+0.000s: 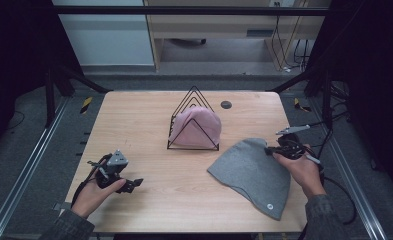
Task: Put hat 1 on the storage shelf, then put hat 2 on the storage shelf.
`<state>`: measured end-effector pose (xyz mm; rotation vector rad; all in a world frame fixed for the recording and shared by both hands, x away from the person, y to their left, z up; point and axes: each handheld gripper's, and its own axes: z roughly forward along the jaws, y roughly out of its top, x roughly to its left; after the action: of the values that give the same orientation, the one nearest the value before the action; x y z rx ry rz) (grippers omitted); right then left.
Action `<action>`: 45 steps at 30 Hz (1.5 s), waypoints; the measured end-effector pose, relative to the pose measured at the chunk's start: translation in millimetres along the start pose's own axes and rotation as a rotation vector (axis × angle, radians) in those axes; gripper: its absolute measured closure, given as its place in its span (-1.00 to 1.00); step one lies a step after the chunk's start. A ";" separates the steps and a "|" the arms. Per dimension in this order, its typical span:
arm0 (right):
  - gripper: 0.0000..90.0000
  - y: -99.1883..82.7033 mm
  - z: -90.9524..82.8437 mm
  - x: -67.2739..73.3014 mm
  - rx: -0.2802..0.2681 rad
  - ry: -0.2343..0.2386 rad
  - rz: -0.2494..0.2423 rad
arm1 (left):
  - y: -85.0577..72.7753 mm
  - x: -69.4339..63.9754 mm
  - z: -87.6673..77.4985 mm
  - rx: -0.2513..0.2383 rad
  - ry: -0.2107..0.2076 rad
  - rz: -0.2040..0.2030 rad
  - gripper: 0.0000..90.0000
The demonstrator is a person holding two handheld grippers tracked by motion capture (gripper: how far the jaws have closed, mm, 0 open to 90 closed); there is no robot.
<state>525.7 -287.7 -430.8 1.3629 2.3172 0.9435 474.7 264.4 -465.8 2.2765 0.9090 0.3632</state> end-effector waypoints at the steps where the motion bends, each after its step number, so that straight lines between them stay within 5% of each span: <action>1: 0.92 0.0 0.0 0.0 0.000 0.000 0.000 | 0.0 0.0 0.0 0.000 0.000 0.000 -0.78; 15: 0.92 46.6 -61.9 70.5 -0.170 0.096 -0.204 | -2.5 1.2 3.1 0.020 -0.019 -0.002 -0.82; 22: 0.92 61.7 -74.6 93.2 -0.196 0.116 -0.270 | -2.7 0.9 3.1 0.019 -0.027 -0.001 -0.82; 28: 0.92 83.4 -101.7 125.9 -0.253 0.148 -0.362 | -1.6 -2.6 3.8 0.017 -0.049 0.010 -0.82; 38: 0.92 106.8 -114.5 154.0 -0.267 0.183 -0.441 | 4.8 -10.5 2.2 -0.005 -0.087 0.034 -0.77; 44: 0.92 114.5 -112.8 169.7 -0.257 0.205 -0.480 | 37.5 -24.1 -9.8 -0.006 -0.096 0.145 -0.75; 45: 0.92 116.1 -110.9 174.5 -0.253 0.213 -0.489 | 52.2 -28.4 -15.4 -0.014 -0.098 0.178 -0.74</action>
<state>453.7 -142.2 -258.0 0.5793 2.4090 1.2021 473.8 223.5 -420.1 2.3467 0.6543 0.3310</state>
